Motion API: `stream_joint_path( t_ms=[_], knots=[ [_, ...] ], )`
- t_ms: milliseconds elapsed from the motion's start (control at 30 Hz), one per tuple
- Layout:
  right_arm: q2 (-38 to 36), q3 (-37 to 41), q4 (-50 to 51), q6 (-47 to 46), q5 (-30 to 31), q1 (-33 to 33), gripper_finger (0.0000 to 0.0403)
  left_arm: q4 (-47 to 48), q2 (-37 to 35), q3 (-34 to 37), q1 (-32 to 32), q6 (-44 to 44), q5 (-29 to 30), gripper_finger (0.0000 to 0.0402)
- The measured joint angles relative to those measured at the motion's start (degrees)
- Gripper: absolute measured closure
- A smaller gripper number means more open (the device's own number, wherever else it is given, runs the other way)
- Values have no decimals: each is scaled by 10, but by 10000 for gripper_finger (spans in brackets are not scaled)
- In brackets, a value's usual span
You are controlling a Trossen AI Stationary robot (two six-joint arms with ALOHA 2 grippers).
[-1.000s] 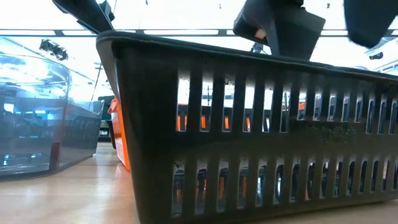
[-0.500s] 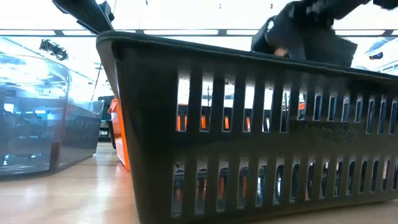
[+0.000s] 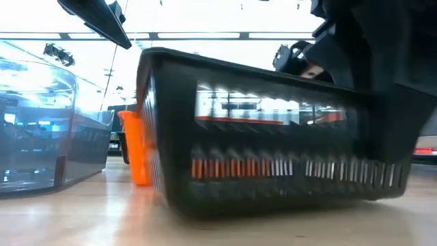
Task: Stack baskets on shelf by color
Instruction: Put bottom black bin on the shelf
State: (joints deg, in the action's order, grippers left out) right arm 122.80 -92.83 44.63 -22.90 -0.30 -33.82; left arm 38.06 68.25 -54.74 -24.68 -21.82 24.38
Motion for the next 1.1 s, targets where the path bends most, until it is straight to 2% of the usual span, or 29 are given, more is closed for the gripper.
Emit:
stream_joint_path(
  t_ms=[67, 267, 433, 600, 800, 1100],
  knots=[
    [-1, -7, 6, 17, -3, 2, 392, 0, 0, 0, 0, 0, 0, 285],
    [-1, -39, 48, 39, -13, 14, 377, 0, 0, 0, 0, 1, 0, 285],
    [-1, -85, 147, 50, -27, 30, 395, 0, 0, 0, 0, 1, 0, 285],
    [-1, -137, 262, 51, -28, 39, 386, 0, 0, 0, 0, 5, 0, 285],
    [-3, -187, 368, 49, -25, 46, 395, 0, 0, 0, 0, 6, 0, 285],
    [-80, -194, 436, -15, 6, 32, 393, 1, 0, 0, -5, 6, 0, 285]
  ],
)
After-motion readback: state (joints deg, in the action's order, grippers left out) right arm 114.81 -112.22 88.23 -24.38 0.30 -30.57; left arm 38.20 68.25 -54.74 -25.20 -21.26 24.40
